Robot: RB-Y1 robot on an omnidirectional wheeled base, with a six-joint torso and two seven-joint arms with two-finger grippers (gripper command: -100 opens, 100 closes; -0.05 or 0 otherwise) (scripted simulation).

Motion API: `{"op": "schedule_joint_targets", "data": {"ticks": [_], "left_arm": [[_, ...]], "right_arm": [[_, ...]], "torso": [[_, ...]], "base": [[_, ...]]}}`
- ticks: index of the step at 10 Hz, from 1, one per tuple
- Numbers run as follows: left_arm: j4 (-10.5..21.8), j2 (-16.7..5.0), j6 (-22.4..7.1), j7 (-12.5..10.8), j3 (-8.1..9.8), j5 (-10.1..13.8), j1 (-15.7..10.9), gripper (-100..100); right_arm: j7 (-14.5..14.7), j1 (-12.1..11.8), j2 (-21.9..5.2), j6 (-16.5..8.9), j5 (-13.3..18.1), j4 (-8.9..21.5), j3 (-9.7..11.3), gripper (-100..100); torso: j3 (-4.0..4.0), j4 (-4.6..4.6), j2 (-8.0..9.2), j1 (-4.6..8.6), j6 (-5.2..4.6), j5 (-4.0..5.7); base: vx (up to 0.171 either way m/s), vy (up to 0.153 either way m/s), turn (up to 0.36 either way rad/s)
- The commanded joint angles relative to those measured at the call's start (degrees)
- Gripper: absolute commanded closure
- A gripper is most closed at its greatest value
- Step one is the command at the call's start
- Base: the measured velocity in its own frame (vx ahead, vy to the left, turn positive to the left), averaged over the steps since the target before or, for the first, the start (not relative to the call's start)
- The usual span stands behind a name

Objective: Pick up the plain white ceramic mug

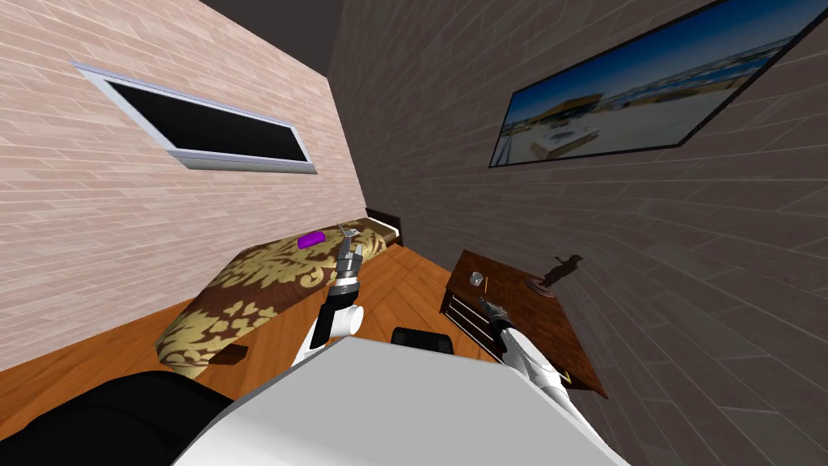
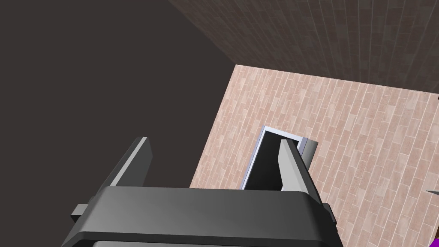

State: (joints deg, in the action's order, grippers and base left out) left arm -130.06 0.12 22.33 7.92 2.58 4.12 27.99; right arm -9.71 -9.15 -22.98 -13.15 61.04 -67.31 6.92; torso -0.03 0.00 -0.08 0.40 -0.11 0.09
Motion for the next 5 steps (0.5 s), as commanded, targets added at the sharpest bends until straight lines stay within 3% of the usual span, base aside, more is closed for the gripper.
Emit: {"op": "schedule_joint_targets", "data": {"ticks": [1,3,4,5], "left_arm": [[0.0,0.0,0.0,0.0,0.0,0.0,0.0,0],[0.0,0.0,0.0,0.0,0.0,0.0,0.0,0],[0.0,0.0,0.0,0.0,0.0,0.0,0.0,0],[0.0,0.0,0.0,0.0,-0.01,0.0,0.0,0]], "right_arm": [[0.0,1.4,-0.3,-2.5,2.9,2.9,1.2,-100],[0.0,1.4,-0.3,-2.5,4.1,4.4,1.2,-100],[0.2,2.6,-0.5,-4.5,6.3,6.4,2.3,-100],[0.2,2.6,-0.5,-4.5,7.2,7.7,2.3,-100]], "torso": [[0.0,0.0,0.0,0.0,0.0,0.0],[-0.02,0.0,-0.04,-0.01,0.01,0.0],[-0.06,0.02,-0.1,-0.1,-0.01,-0.02],[-0.05,0.01,-0.1,-0.06,0.06,-0.02]], "base": [[-0.051,-0.049,0.23],[-0.027,-0.028,0.073],[-0.029,-0.03,0.265],[-0.028,-0.039,0.17]]}}
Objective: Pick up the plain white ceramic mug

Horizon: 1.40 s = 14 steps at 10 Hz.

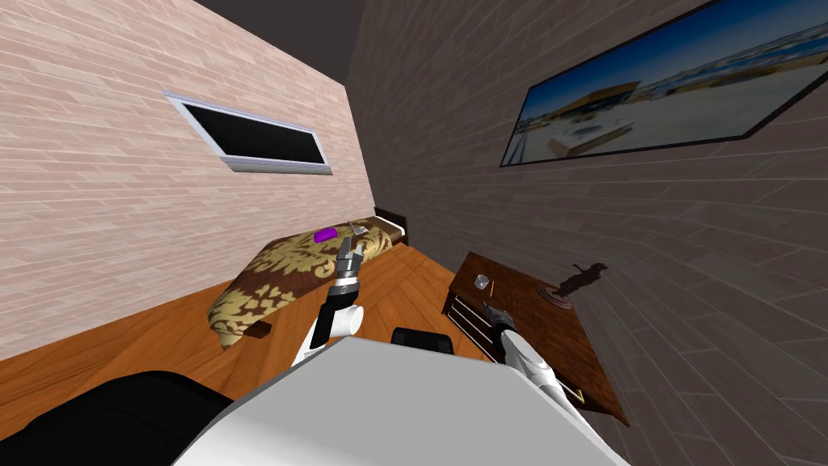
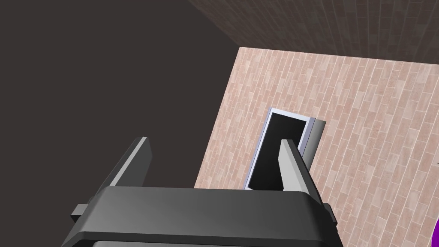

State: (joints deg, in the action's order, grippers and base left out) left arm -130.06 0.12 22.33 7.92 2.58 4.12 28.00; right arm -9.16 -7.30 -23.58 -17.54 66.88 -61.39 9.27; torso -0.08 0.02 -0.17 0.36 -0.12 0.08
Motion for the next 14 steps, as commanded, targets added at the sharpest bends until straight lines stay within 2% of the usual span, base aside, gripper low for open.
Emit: {"op": "schedule_joint_targets", "data": {"ticks": [1,2,3,4,5,6,7,8,9,10,11,12,13,14], "left_arm": [[0.0,0.0,0.0,0.0,0.0,0.0,0.0,0],[0.0,0.0,0.0,0.0,0.0,0.0,0.0,0],[0.0,0.0,0.0,0.0,-0.01,0.0,0.0,0],[0.0,0.0,0.0,0.0,0.0,0.0,0.0,0],[0.0,0.0,0.0,0.0,0.0,0.0,0.0,0],[0.0,0.0,0.0,0.0,0.0,0.0,0.0,0],[0.0,0.0,0.0,0.0,0.0,0.0,0.0,0],[0.0,0.0,0.0,0.0,0.01,0.0,0.0,0],[0.0,0.0,0.0,0.0,0.0,0.0,0.0,0],[0.0,0.0,0.0,0.0,0.01,0.0,0.0,0],[0.0,0.0,0.0,0.0,0.0,0.0,0.0,0],[0.0,0.0,0.0,0.0,0.01,0.0,0.0,0],[0.0,0.0,0.0,0.0,0.0,0.0,0.0,0],[0.0,0.0,0.0,0.0,0.01,0.0,0.0,0]], "right_arm": [[-0.4,0.7,0.1,-0.1,1.3,1.7,0.0,-100],[-0.1,1.9,0.0,-2.1,3.2,3.7,1.2,-100],[-0.1,1.9,0.0,-2.1,4.3,4.9,1.2,-100],[0.2,3.0,0.0,-3.9,6.3,6.9,2.4,-100],[0.2,3.0,0.0,-3.9,7.1,8.0,2.4,-100],[0.7,4.0,0.0,-5.8,9.3,9.7,3.6,-100],[0.7,4.0,0.0,-5.8,9.8,11.0,3.6,-100],[1.2,5.0,0.0,-7.5,11.8,12.8,4.9,-100],[1.2,5.0,0.0,-7.5,12.3,13.8,4.9,-100],[1.7,5.9,0.2,-9.1,14.3,15.5,6.1,-100],[1.7,5.9,0.2,-9.1,14.6,16.6,6.1,-100],[2.3,6.8,0.3,-10.6,16.8,18.6,7.4,-100],[2.3,6.8,0.3,-10.6,16.8,19.2,7.4,-100],[2.9,7.5,0.5,-12.0,18.7,20.9,8.6,-100]], "torso": [[0.0,0.0,0.0,0.0,0.0,0.0],[-0.03,0.01,-0.05,-0.06,-0.01,-0.01],[-0.03,0.0,-0.06,-0.04,0.07,-0.01],[-0.03,0.01,-0.05,-0.01,-0.01,0.0],[-0.01,0.0,-0.03,0.02,0.03,0.0],[-0.01,0.0,-0.02,0.02,0.0,0.01],[-0.03,0.0,-0.06,0.06,0.05,0.01],[-0.05,0.02,-0.08,0.05,-0.02,0.01],[-0.06,0.01,-0.11,0.06,0.03,0.01],[-0.07,0.02,-0.12,0.04,-0.02,0.01],[-0.08,0.02,-0.16,0.05,0.02,0.01],[-0.08,0.03,-0.15,0.05,-0.02,0.01],[-0.09,0.03,-0.17,0.06,0.02,0.01],[-0.1,0.04,-0.17,0.06,-0.03,0.01]], "base": [[-0.012,-0.015,-0.016],[-0.016,-0.025,0.276],[-0.019,-0.034,0.156],[-0.027,-0.041,0.196],[-0.026,-0.041,0.135],[-0.018,-0.051,0.304],[-0.009,-0.047,0.117],[-0.006,-0.047,0.21],[-0.002,-0.043,0.106],[0.007,-0.047,0.188],[0.001,-0.046,0.12],[0.006,-0.05,0.217],[0.008,-0.05,0.092],[0.008,-0.052,0.151]]}}
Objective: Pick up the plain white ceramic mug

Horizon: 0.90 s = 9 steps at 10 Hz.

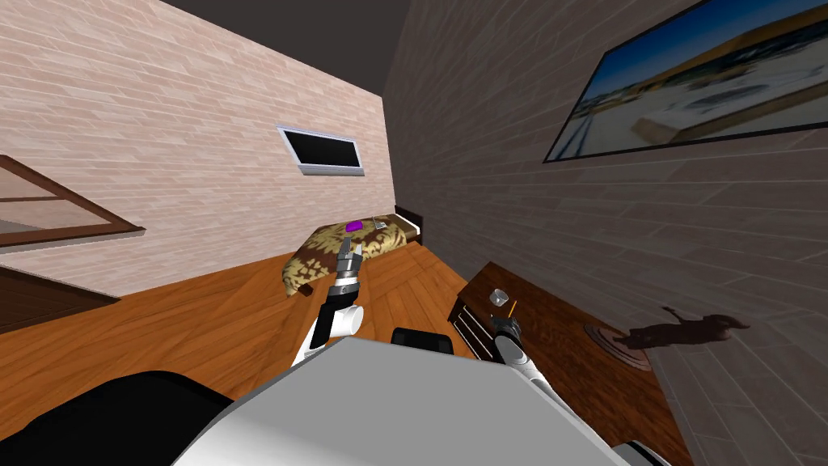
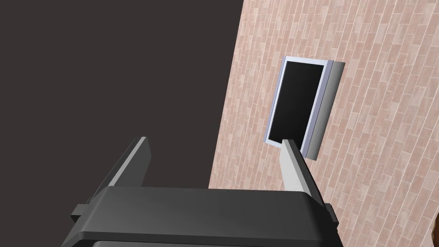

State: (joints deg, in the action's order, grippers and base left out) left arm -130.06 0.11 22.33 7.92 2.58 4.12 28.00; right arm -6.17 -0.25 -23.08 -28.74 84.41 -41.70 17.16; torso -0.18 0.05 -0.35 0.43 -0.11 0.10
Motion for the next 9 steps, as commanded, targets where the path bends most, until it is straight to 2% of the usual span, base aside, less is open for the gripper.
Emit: {"op": "schedule_joint_targets", "data": {"ticks": [1,4,5,9], "left_arm": [[0.0,0.0,0.0,0.0,0.0,0.0,0.0,0],[0.0,0.0,0.0,0.0,0.0,0.0,0.0,0],[0.0,0.0,0.0,0.0,0.01,0.0,0.0,0],[0.0,0.0,0.0,0.0,0.01,0.0,0.0,0]], "right_arm": [[-0.1,0.5,0.1,-0.8,1.2,1.9,0.7,-100],[1.8,2.2,1.0,-4.2,6.0,7.8,4.1,-100],[1.8,2.2,1.0,-4.2,6.0,8.2,4.1,-100],[4.3,3.6,2.6,-7.4,10.5,14.9,8.2,-100]], "torso": [[0.0,0.0,0.0,0.0,0.0,0.0],[-0.04,0.01,-0.07,0.11,0.01,0.02],[-0.08,0.03,-0.15,0.2,-0.02,0.04],[-0.1,0.04,-0.19,0.14,-0.03,0.03]], "base": [[0.006,-0.053,0.093],[0.03,-0.087,0.223],[0.032,-0.083,0.04],[0.043,-0.099,0.156]]}}
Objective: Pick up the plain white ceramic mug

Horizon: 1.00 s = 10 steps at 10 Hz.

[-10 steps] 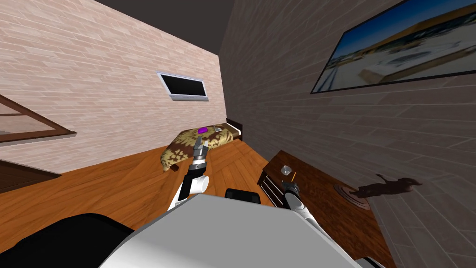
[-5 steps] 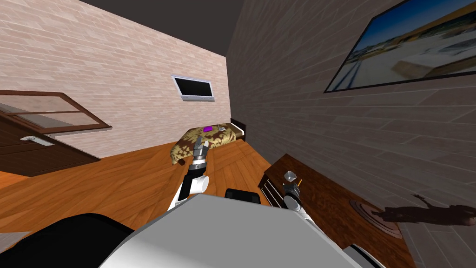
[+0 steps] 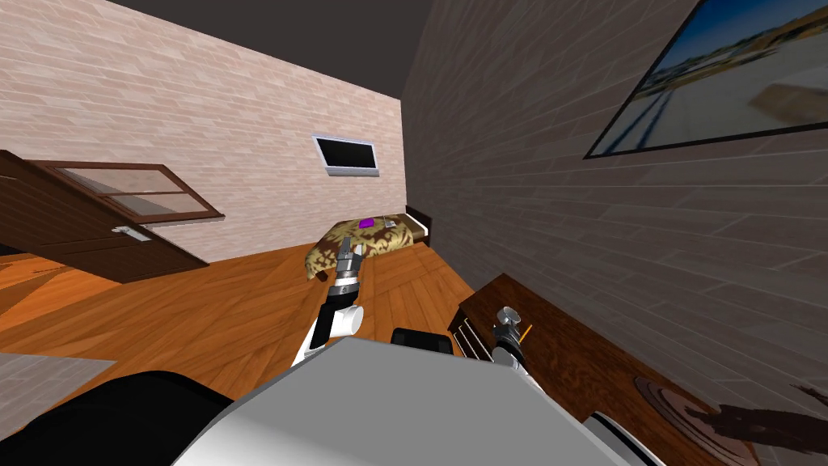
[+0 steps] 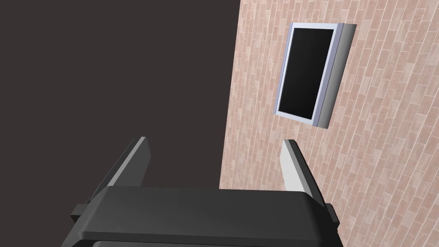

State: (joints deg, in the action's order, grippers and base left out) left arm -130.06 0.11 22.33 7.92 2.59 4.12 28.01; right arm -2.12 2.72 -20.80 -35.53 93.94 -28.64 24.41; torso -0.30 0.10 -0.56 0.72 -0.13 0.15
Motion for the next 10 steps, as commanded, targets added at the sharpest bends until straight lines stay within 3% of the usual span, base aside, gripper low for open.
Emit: {"op": "schedule_joint_targets", "data": {"ticks": [1,4,5,6,7,8,10], "left_arm": [[0.0,0.0,0.0,0.0,0.0,0.0,0.0,0],[0.0,0.0,0.0,0.0,0.0,0.0,0.0,0],[0.0,0.0,0.0,0.0,0.0,0.0,0.0,0],[0.0,0.0,0.0,0.0,-0.01,0.0,0.0,0],[0.0,0.0,0.0,0.0,-0.01,0.0,0.0,0],[0.0,0.0,0.0,0.0,-0.01,0.0,0.0,0],[0.0,0.0,0.0,0.0,-0.01,0.0,0.0,0]], "right_arm": [[0.3,0.6,0.3,-0.6,1.0,1.8,0.9,-100],[0.9,0.6,0.5,-1.0,1.5,2.7,1.5,-100],[0.8,0.7,0.5,-1.1,1.5,2.8,1.5,0],[1.9,-0.8,0.6,-2.0,0.5,1.0,1.3,-100],[2.9,-2.4,0.8,-2.9,-0.5,-0.4,1.1,-100],[2.9,-2.4,0.8,-2.9,-0.5,0.3,1.1,-100],[5.1,-5.4,1.1,-4.8,-2.5,-4.4,0.6,-100]], "torso": [[0.0,0.0,0.0,0.0,0.0,0.0],[-0.04,0.01,-0.06,-0.19,-0.02,-0.04],[0.01,0.0,0.03,-0.33,-0.03,-0.05],[0.07,-0.02,0.13,-0.46,-0.03,-0.09],[0.08,-0.03,0.14,-0.43,-0.01,-0.08],[0.07,-0.02,0.12,-0.36,-0.01,-0.07],[0.08,-0.03,0.15,-0.36,-0.02,-0.07]], "base": [[0.05,-0.119,0.066],[0.054,-0.066,0.028],[0.006,-0.008,-0.001],[0.015,-0.026,0.105],[0.024,-0.051,0.195],[0.02,-0.047,0.074],[0.016,-0.049,0.127]]}}
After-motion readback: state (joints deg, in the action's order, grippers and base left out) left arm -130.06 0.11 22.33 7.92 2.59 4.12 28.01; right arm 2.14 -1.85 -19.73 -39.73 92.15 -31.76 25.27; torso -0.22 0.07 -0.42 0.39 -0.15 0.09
